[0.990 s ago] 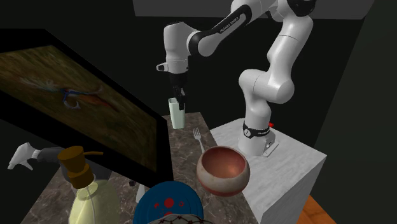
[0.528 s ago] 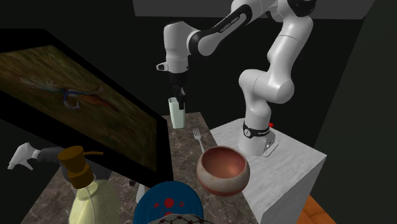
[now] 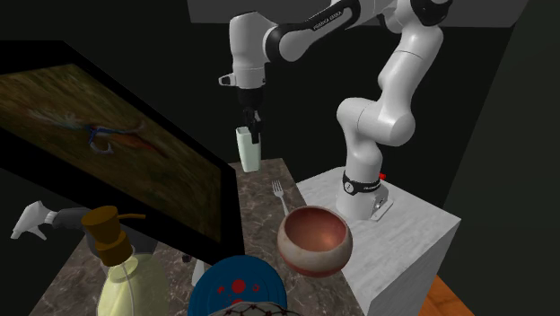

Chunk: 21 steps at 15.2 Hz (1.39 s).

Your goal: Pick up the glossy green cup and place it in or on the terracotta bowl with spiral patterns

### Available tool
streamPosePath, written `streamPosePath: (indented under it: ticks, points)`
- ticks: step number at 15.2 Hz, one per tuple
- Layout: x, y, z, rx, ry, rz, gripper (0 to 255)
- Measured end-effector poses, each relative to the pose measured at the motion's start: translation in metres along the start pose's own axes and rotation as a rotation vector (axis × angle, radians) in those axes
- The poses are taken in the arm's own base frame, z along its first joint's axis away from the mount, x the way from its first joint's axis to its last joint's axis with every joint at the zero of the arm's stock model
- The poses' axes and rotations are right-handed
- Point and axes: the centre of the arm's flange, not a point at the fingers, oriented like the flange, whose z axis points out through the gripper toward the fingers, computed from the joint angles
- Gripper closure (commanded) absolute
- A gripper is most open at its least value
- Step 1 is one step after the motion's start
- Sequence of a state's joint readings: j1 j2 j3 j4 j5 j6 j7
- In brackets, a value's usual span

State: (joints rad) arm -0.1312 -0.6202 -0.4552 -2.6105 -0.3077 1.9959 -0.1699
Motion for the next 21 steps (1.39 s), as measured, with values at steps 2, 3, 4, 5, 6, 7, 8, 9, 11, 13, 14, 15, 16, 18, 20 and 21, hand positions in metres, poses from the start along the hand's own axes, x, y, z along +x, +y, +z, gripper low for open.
streamPosePath:
  ticks: [2,3,4,5,6,7,8,9,11,13,14,15,16,18,20,21]
  points:
    - [-0.001,0.001,-0.011,0.0,0.0,0.0,255]
    - [0.0,0.002,-0.016,0.0,0.0,0.0,255]
    - [-0.001,0.002,-0.022,0.0,0.0,0.0,255]
    - [-0.001,0.001,-0.027,0.0,0.0,0.0,255]
    - [-0.001,0.001,-0.032,0.0,0.0,0.0,255]
    - [-0.001,0.001,-0.037,0.0,0.0,0.0,255]
    - [-0.002,0.001,-0.042,0.0,0.0,0.0,255]
    - [-0.002,0.0,-0.047,0.0,0.0,0.0,255]
    - [-0.003,0.001,-0.059,0.0,0.0,0.0,255]
    - [-0.002,0.002,-0.069,0.0,0.0,0.0,255]
    - [-0.002,0.002,-0.075,0.0,0.0,0.0,255]
    - [-0.003,0.002,-0.079,0.0,0.0,0.0,255]
    - [-0.003,0.001,-0.085,0.0,0.0,0.0,255]
    - [-0.003,0.002,-0.096,0.0,0.0,0.0,255]
    - [-0.003,0.002,-0.105,0.0,0.0,0.0,255]
    - [-0.004,0.002,-0.111,0.0,0.0,0.0,255]
